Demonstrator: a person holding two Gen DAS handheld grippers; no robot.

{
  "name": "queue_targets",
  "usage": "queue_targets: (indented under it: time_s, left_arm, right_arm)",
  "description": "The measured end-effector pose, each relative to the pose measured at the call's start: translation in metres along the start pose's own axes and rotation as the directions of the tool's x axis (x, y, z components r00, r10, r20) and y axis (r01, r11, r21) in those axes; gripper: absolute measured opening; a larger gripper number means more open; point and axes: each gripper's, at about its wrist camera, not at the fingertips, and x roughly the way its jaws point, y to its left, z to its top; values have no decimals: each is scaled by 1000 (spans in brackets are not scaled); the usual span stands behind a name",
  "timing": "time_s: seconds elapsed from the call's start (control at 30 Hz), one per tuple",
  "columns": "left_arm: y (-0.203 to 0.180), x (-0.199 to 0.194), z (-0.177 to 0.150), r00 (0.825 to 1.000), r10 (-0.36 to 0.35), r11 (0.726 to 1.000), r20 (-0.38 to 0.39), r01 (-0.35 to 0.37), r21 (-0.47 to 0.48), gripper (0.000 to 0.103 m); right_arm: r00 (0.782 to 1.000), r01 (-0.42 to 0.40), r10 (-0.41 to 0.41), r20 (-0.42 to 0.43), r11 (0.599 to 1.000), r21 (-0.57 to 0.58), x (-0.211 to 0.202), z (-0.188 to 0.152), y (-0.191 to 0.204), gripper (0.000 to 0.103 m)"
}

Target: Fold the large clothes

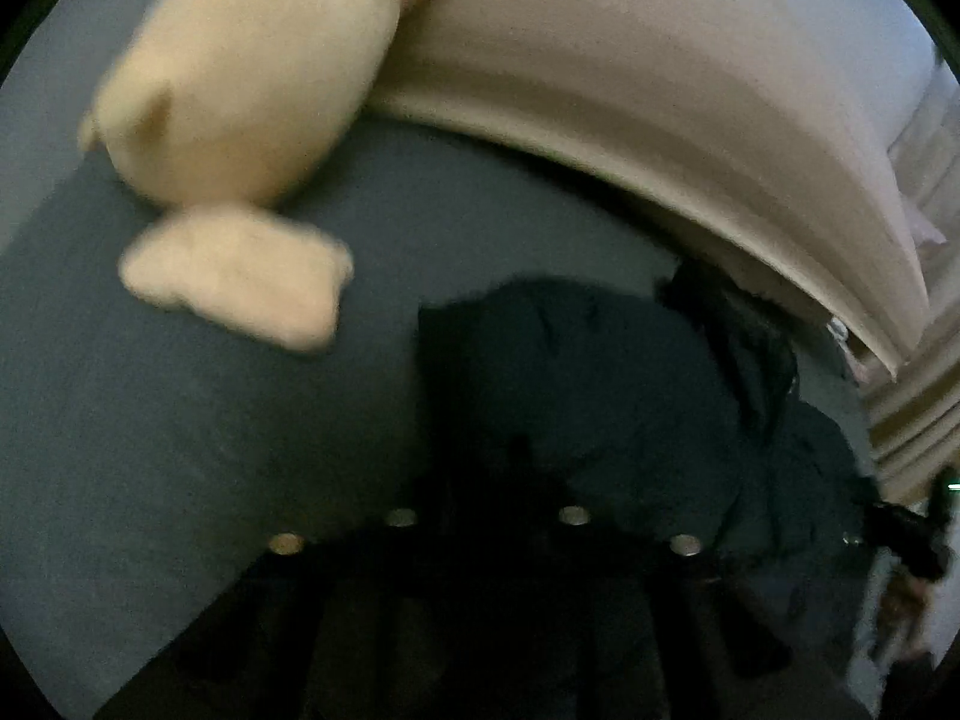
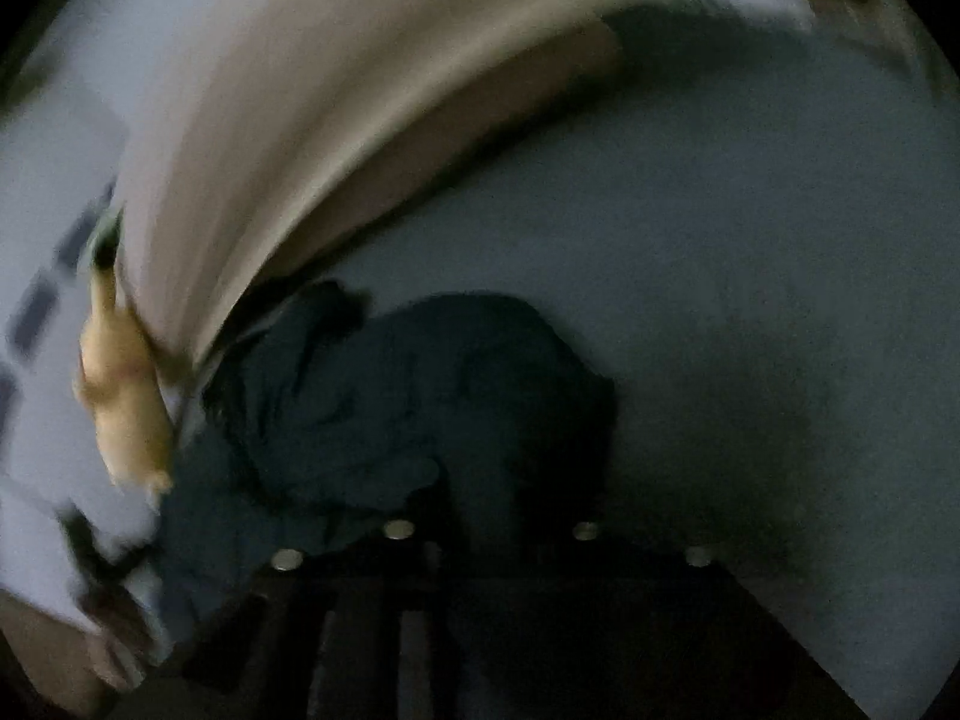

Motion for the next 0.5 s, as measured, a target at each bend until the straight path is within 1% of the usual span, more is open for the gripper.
queue_targets:
  time_s: [0.03,0.07,0.1,0.13,0.17,0.2,0.23,0.27,0.3,0.33,0.37,0.4,0.43,0.47,0.5]
  left_arm:
    - [0,-4,-1,1000,-2,1000,23,2,-8,11]
    - [1,2,-5,1000,20,1000,13,-20,-3,11]
    - [5,16,-11,998,56,998,-32,-56,0,12]
    - [13,24,-17,997,70,998,-42,-70,-3,12]
    - [15,24,-18,998,62,998,-34,-62,-8,12]
    - [18,22,-17,998,51,998,-32,-52,-23,13]
    - [20,20,-16,998,47,998,-35,-48,-41,16]
    - [22,17,-14,998,38,998,-40,-40,-56,18]
    - [22,15,-12,999,31,998,-41,-34,-61,22]
    - [21,12,-10,999,38,998,-31,-40,-57,35]
    - [21,7,-8,999,48,997,-11,-49,-54,44]
    - [22,1,-6,998,56,996,19,-55,-65,64]
    - [24,-2,-4,998,50,995,43,-47,-87,76]
    - [25,-4,-2,998,37,994,54,-32,-101,76]
    - [25,-3,1,998,21,994,52,-15,-111,76]
  right_arm:
    - [998,21,-16,62,998,-67,-15,-2,13,15]
    - [996,71,-66,67,994,-83,-13,-4,12,15]
    - [994,104,-103,26,993,-63,-3,-6,3,15]
    - [988,146,-148,-35,988,-41,14,-11,-9,15]
    - [989,138,-139,-48,990,-21,19,-16,-15,16]
    - [992,120,-120,-27,993,6,17,-17,-18,17]
    - [994,110,-110,-11,994,27,14,-18,-19,20]
    - [993,117,-117,-1,992,39,11,-18,-18,31]
    - [991,136,-137,4,990,42,11,-18,-12,48]
    - [986,163,-164,27,986,34,6,-18,-7,56]
    - [980,188,-189,61,982,23,-3,-19,-1,70]
    - [967,226,-226,115,974,15,-16,-20,6,73]
    - [956,241,-239,167,971,14,-30,-21,14,73]
    - [955,222,-219,202,975,7,-41,-22,22,73]
    - [959,188,-182,215,982,-7,-48,-23,33,73]
